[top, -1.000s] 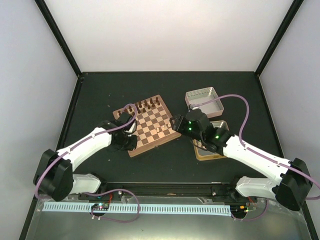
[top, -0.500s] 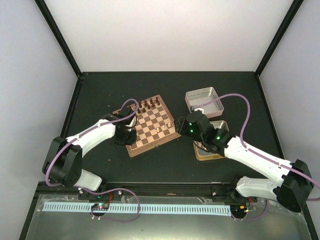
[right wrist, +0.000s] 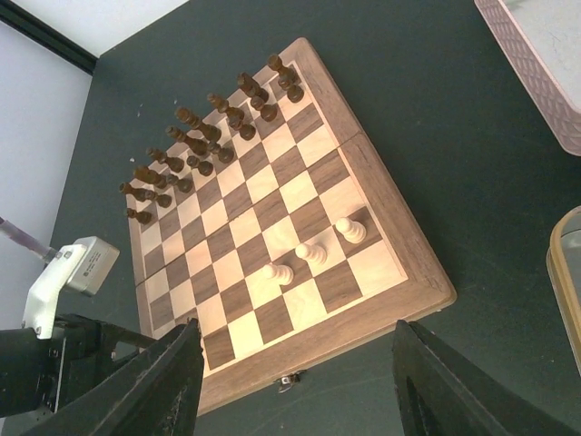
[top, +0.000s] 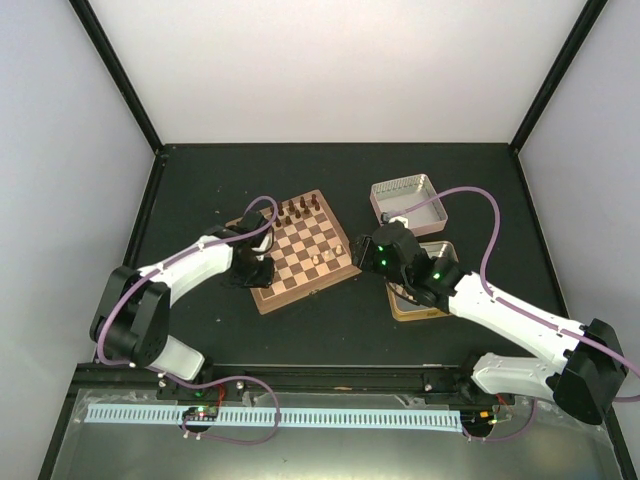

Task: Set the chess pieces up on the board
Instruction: Place the chess piece on the chessboard.

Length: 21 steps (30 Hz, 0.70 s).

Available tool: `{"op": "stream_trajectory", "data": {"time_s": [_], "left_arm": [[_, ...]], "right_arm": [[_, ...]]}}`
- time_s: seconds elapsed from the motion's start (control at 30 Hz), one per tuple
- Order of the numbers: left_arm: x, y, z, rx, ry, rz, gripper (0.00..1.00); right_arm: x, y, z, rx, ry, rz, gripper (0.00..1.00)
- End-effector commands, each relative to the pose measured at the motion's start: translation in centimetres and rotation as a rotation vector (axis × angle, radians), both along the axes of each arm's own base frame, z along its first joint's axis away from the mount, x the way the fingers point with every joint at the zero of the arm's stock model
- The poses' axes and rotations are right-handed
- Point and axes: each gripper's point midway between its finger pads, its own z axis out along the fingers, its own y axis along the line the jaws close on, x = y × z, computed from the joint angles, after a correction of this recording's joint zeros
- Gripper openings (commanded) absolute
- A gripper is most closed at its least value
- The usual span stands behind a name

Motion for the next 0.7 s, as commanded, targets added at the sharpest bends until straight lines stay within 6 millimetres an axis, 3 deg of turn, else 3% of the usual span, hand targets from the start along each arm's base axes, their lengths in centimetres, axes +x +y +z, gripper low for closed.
{"op": "stream_trajectory", "data": {"time_s": [0.0,0.27,0.43,0.67], "left_arm": [[0.3,-0.2,0.1,-0.021,-0.013,-0.001,0.32],[0.7,0.1,0.7,-0.022,-0.051,0.008,0.33],[0.9,0.6,2.0,-0.017,-0.12,0.024,0.39],[1.9,0.9,8.1,-0.087,-0.36,0.041,0.49]], "right_arm": [[0.3,-0.4,1.0,-0.007,-0.033,-0.012,0.59],[0.3,-0.9,1.0,-0.032,-0.033,-0.023,0.59],[0.3,-2.4,1.7,-0.104,-0.058,-0.051,0.59],[-0.1,-7.1,2.0,-0.281,-0.074,-0.112,0.59]]}}
